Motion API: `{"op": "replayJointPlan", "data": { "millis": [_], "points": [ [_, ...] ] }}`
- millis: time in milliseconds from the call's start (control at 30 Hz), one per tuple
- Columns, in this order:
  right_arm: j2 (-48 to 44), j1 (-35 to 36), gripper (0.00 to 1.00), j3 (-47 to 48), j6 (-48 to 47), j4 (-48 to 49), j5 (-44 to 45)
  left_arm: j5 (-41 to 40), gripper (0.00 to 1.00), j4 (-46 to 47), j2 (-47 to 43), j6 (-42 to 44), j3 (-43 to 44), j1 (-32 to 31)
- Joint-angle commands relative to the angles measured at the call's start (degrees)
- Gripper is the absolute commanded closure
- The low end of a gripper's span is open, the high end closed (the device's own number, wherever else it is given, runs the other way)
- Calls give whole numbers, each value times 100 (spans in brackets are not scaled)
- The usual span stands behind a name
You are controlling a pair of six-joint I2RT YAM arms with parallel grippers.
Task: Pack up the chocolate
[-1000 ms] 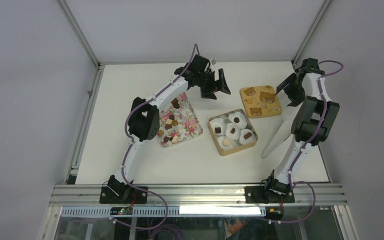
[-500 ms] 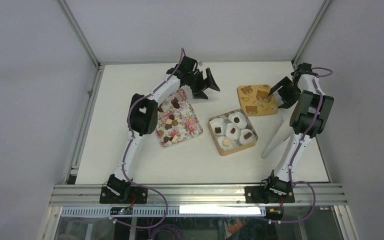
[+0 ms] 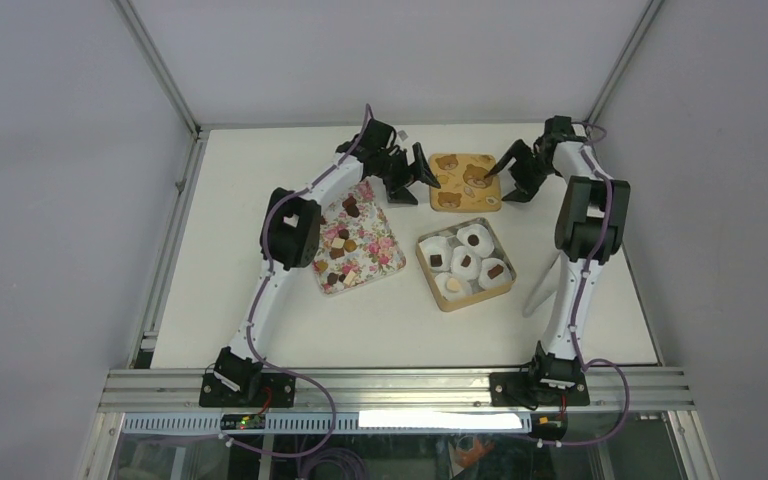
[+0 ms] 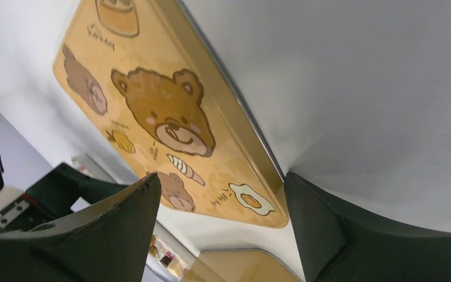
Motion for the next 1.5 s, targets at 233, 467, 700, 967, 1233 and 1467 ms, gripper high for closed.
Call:
{"op": "replayJointPlan", "data": {
  "millis": [233, 467, 700, 967, 1233, 1467],
  "points": [
    [126, 353, 20, 330, -828, -179, 181, -804, 11, 211, -64, 106, 92, 155],
    [643, 628, 20, 1225, -1217, -471, 1311, -1072, 11, 392, 245, -5, 445, 164],
    [1151, 774, 20, 1599, -990, -485, 733, -558, 12, 489, 855, -482, 950, 117],
    [657, 770, 20, 768, -403, 580, -809, -63, 13, 762, 972, -647, 941, 72],
    [-171, 764, 20, -664, 679, 2386, -2099, 73, 13, 819, 935, -656, 740, 50],
    [-695, 796, 23, -1308, 1079, 3158, -2708, 123, 13, 852, 906, -652, 715, 50]
  ]
}}
